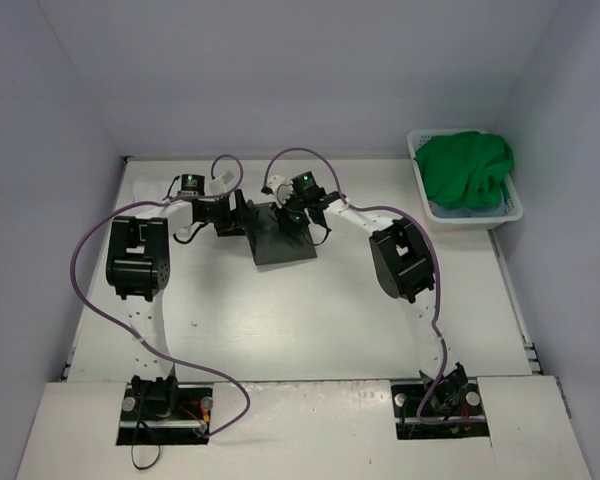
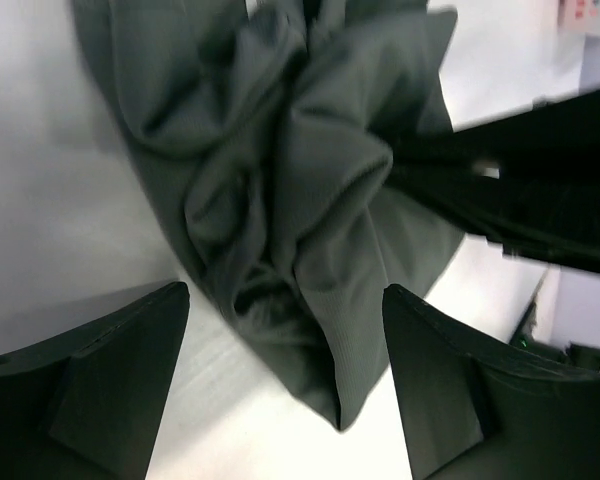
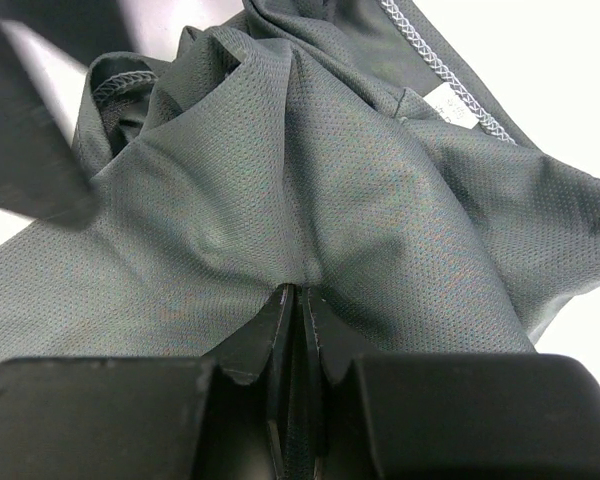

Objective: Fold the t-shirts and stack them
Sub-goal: Smooth out wrinkles on the folded tshirt, then put the neatly folded tshirt into the corner of the board with the left arm

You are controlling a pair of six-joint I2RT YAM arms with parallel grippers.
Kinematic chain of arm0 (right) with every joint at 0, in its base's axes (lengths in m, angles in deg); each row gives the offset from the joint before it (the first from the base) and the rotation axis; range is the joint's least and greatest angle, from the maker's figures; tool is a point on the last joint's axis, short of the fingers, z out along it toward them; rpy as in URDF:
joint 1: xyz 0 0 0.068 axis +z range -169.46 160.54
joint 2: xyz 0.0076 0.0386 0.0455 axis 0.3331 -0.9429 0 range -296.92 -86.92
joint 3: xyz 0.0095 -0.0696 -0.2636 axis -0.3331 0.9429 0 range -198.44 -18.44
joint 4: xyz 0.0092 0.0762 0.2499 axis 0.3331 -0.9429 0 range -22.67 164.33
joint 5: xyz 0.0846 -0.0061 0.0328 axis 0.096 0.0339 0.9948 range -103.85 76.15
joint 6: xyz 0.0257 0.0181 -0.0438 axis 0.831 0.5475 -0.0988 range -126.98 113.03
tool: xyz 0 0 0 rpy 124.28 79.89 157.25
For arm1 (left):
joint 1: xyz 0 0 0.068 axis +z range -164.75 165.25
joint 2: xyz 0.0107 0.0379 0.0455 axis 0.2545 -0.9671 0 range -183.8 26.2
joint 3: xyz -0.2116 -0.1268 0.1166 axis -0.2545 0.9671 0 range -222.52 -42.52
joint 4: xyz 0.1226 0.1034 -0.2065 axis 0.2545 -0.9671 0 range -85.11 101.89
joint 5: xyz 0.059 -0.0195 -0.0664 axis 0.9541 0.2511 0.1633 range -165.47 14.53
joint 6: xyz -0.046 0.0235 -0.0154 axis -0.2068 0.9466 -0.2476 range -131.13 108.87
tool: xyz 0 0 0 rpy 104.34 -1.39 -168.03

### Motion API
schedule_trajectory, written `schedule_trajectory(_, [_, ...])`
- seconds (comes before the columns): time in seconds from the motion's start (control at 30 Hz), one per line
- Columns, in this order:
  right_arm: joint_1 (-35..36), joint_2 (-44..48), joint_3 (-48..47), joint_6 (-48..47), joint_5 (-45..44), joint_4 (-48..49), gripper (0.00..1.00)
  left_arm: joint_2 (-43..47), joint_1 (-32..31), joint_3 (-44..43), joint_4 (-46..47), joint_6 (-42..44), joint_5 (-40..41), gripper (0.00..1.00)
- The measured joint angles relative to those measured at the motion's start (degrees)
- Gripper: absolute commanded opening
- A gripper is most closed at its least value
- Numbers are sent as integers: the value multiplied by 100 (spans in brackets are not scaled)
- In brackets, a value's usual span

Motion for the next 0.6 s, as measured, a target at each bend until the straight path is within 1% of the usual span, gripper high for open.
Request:
schedule_trajectory(0.27, [0,28,15,-11,76,-68,4,-109,-278,-302,94,-96,656,75])
schedule_trajectory(0.53, [0,33,15,-11,114,-109,4,-249,-616,-400,422,-229,693,74])
schedule_trajectory(0.57, [0,33,15,-13,114,-111,4,-269,-654,-404,461,-238,673,74])
schedule_trajectory(0.6, [0,33,15,-15,114,-118,4,-284,-695,-411,507,-243,662,71])
